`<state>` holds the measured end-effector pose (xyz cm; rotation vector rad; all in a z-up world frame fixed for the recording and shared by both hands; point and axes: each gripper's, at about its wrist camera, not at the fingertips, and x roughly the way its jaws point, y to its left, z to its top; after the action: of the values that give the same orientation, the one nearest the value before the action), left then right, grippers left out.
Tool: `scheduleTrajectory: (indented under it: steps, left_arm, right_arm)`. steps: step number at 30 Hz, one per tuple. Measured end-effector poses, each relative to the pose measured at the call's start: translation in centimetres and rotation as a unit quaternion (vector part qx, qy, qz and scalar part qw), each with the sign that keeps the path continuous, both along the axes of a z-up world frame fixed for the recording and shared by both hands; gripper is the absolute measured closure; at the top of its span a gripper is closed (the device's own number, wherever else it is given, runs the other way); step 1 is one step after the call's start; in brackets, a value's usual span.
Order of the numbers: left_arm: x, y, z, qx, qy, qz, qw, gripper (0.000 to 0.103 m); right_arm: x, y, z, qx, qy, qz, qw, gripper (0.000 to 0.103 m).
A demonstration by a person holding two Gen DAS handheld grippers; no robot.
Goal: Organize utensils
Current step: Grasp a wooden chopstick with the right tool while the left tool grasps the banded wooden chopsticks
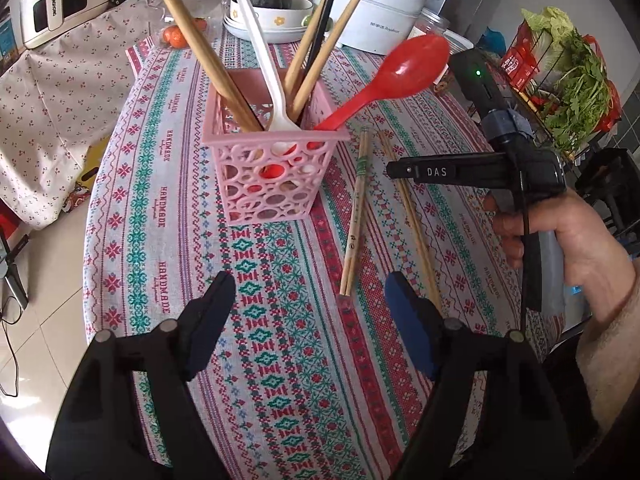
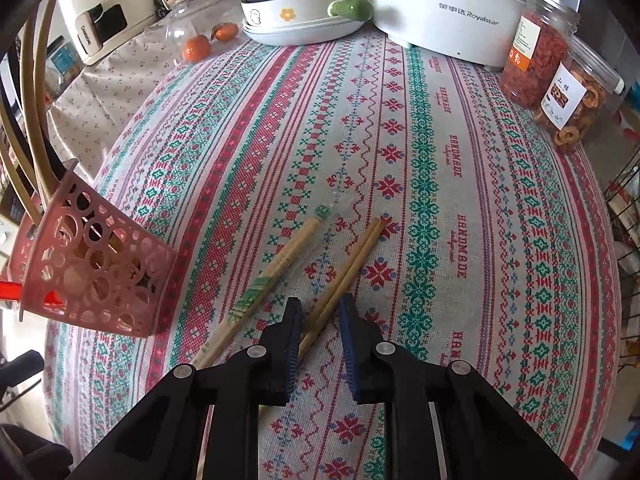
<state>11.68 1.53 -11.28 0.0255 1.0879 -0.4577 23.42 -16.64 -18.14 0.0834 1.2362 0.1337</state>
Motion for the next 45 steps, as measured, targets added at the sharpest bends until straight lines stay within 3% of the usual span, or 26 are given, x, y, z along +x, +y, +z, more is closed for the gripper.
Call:
scheduleTrajectory:
  steps: [5, 10, 12, 19, 25, 27, 32, 37, 38, 41, 45]
  left_arm:
    - [-1.4, -2.3, -0.6, 0.029, -0.019, -0.048, 0.9983, 0.033]
    - [-2.0, -4.9, -1.4, 0.051, -0.027, -0.082, 0.9949, 0.047]
    - [-1.7, -6.3, -1.6, 0.062, -0.037, -0.087, 0.9935, 0.054]
    - [-0.6, -9.6, -3.1, 0.106, -0.089, -0.085, 0.9867, 0.06]
    - [1.0, -8.6, -5.2, 0.11, -0.062, -0.057, 0.9903, 0.074]
    - [0.9, -8.1, -5.1, 0.089, -0.043, -0.061, 0.9932, 0.092]
    - [-0.9, -7.4, -4.8, 0.085, 0.027, -0.098, 0.9912, 0.092]
    - [-2.9, -7.6, -4.6, 0.062, 0.13, -0.186, 0.9719, 0.09]
    - [-3.1, -7.7, -4.4, 0.062, 0.129, -0.187, 0.9719, 0.084]
    - [-3.0, -8.6, -3.5, 0.081, 0.076, -0.17, 0.9793, 0.051]
    - [-2.0, -11.5, -3.5, 0.094, 0.018, -0.156, 0.9831, 0.049]
  right_arm:
    - [-2.3, -3.7, 0.0, 0.045, 0.027, -0.018, 0.998, 0.094]
    - [-5.5, -7.1, 0.4, 0.038, 0.04, -0.035, 0.998, 0.094]
    - [-6.8, -8.6, 0.6, 0.033, 0.042, -0.046, 0.998, 0.094]
    - [-9.8, -12.3, 1.4, 0.053, 0.039, -0.055, 0.996, 0.094]
    - [-10.0, -12.5, 1.6, 0.073, 0.039, -0.044, 0.996, 0.094]
    - [-9.4, -12.0, 1.6, 0.078, 0.041, -0.041, 0.995, 0.094]
    - [-8.8, -11.3, 0.5, 0.071, 0.064, -0.034, 0.995, 0.094]
    - [-8.9, -11.3, 0.3, 0.074, 0.085, -0.019, 0.993, 0.093]
    - [-8.9, -11.4, 0.3, 0.077, 0.088, -0.018, 0.993, 0.093]
    - [-9.2, -12.1, 0.4, 0.086, 0.095, -0.027, 0.991, 0.091]
    - [-9.0, -12.2, 0.8, 0.08, 0.085, -0.027, 0.993, 0.074]
